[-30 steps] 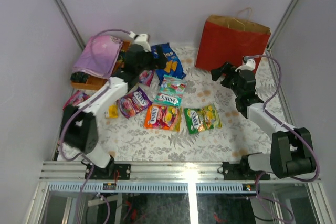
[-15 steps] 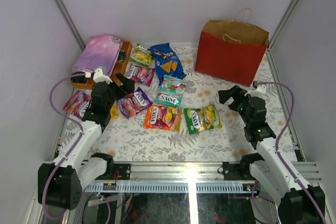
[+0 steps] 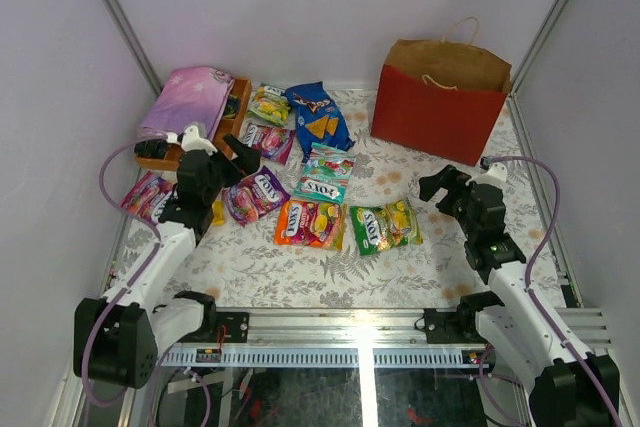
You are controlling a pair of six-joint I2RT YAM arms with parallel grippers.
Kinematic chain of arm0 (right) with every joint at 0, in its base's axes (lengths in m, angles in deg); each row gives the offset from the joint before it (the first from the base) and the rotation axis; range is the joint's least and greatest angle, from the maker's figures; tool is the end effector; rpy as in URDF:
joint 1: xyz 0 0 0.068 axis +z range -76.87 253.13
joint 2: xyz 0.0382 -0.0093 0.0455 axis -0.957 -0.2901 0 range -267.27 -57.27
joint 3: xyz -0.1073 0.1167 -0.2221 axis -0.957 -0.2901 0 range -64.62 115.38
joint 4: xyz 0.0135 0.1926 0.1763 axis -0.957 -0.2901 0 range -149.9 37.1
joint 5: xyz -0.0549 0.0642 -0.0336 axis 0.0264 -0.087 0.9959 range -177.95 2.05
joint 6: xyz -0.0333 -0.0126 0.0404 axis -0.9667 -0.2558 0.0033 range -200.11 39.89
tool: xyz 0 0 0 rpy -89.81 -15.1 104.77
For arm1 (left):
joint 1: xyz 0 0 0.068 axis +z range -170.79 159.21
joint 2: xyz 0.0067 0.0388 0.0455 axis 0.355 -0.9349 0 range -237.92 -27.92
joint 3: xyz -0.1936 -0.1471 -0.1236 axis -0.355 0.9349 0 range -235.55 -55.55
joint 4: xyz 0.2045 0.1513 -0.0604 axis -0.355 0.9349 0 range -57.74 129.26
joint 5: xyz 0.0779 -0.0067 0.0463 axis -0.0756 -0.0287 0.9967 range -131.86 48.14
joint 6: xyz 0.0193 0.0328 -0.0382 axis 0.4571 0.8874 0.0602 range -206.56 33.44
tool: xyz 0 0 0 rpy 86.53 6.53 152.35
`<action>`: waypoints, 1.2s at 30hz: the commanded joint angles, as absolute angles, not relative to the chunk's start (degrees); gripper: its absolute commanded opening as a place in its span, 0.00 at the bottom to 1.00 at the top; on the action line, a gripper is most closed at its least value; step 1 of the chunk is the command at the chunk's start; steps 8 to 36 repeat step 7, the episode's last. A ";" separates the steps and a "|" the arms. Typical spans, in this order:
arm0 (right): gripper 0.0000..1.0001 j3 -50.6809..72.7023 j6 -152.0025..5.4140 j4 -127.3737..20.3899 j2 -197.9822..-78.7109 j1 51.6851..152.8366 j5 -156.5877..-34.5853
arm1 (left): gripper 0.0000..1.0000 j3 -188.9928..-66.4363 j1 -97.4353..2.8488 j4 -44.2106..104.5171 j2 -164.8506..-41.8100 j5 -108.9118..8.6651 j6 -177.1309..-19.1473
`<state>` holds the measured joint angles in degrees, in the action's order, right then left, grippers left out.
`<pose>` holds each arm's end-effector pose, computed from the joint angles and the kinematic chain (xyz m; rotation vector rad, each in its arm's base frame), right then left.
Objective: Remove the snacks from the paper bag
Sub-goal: Reset both arms
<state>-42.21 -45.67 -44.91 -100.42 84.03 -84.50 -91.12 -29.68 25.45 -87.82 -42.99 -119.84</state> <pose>0.1816 0.0327 0.2394 0.4146 1.7745 0.5104 0.2371 -0.0377 0.2626 -0.3900 1.8697 -0.5213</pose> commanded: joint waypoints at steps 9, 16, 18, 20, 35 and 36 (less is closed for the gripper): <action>0.99 -42.08 -47.44 -40.38 -98.76 84.41 -83.92 | 1.00 -92.86 -29.32 22.82 -85.82 -40.94 -119.32; 0.99 -42.08 -47.44 -40.38 -98.76 84.41 -83.92 | 1.00 -92.86 -29.32 22.82 -85.82 -40.94 -119.32; 0.99 -42.08 -47.44 -40.38 -98.76 84.41 -83.92 | 1.00 -92.86 -29.32 22.82 -85.82 -40.94 -119.32; 0.99 -42.08 -47.44 -40.38 -98.76 84.41 -83.92 | 1.00 -92.86 -29.32 22.82 -85.82 -40.94 -119.32; 0.99 -42.08 -47.44 -40.38 -98.76 84.41 -83.92 | 1.00 -92.86 -29.32 22.82 -85.82 -40.94 -119.32; 0.99 -42.08 -47.44 -40.38 -98.76 84.41 -83.92 | 1.00 -92.86 -29.32 22.82 -85.82 -40.94 -119.32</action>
